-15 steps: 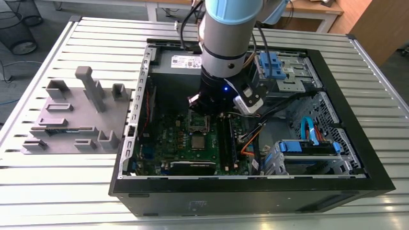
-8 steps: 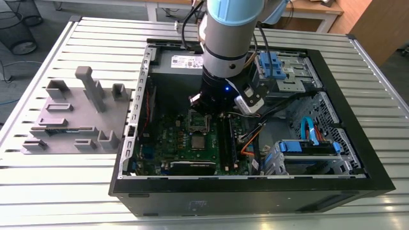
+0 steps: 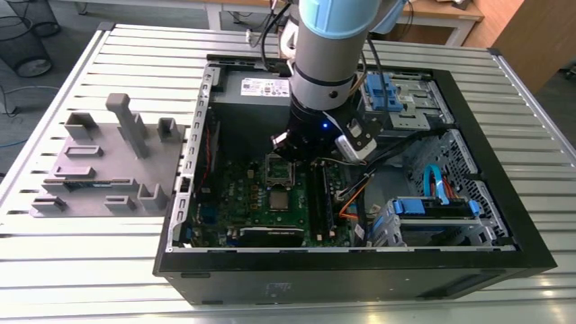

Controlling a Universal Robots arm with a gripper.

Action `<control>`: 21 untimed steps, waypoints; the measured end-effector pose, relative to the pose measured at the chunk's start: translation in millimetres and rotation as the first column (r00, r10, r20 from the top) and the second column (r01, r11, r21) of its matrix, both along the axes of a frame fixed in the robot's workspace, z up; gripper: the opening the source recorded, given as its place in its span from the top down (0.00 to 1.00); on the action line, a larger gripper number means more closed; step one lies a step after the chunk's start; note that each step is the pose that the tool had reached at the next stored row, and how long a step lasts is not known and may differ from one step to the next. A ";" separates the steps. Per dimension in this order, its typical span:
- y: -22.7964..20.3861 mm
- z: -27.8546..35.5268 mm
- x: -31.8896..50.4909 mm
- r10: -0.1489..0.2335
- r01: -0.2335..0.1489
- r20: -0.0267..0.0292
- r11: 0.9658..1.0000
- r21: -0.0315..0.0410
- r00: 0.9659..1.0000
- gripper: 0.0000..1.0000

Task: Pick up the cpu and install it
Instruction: 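Close the cpu cover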

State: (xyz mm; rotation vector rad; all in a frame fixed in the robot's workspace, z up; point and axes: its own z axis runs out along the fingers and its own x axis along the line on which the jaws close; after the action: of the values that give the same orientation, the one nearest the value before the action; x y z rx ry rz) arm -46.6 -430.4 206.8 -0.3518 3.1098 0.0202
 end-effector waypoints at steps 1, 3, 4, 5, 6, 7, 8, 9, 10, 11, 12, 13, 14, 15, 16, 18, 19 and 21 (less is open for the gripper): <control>1.1 -0.7 0.0 0.000 0.000 0.000 1.000 0.001 1.000 0.89; 3.4 -1.7 0.1 0.000 0.000 0.000 1.000 0.002 1.000 0.89; 4.2 -2.0 0.1 0.000 0.000 0.000 1.000 0.003 1.000 0.89; 5.1 -2.2 0.0 0.000 0.000 0.000 1.000 0.004 1.000 0.89; 5.8 -2.4 0.1 0.000 0.000 0.000 1.000 0.005 1.000 0.89; 6.3 -2.5 0.1 0.000 0.000 0.000 1.000 0.006 1.000 0.89; 6.7 -2.6 0.1 0.000 0.000 0.000 1.000 0.007 1.000 0.89; 7.0 -2.8 0.1 0.000 0.000 0.000 1.000 0.009 1.000 0.89; 7.3 -2.6 0.0 0.000 0.000 0.001 1.000 0.011 1.000 0.89; 7.5 -2.7 0.0 0.000 0.000 0.001 1.000 0.016 1.000 0.89; 7.6 -2.8 0.0 0.000 0.000 0.002 1.000 0.019 1.000 0.89; 7.7 -2.8 0.0 0.000 0.000 0.002 1.000 0.021 1.000 0.89; 7.7 -2.8 0.0 0.001 -0.001 0.002 1.000 0.023 1.000 0.89; 7.7 -2.8 0.0 0.001 -0.001 0.002 1.000 0.025 1.000 0.89; 7.8 -2.8 0.1 0.001 -0.001 0.002 1.000 0.026 1.000 0.89; 7.8 -2.7 0.0 0.001 -0.001 0.002 1.000 0.030 1.000 0.89; 7.8 -2.8 0.0 0.001 -0.001 0.003 0.999 0.033 1.000 0.89; 8.0 -2.8 0.1 0.001 -0.001 0.003 0.999 0.037 1.000 0.89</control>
State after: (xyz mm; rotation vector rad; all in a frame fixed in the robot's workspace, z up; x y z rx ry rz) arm -46.5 -422.4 204.0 -0.3525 3.1011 0.0773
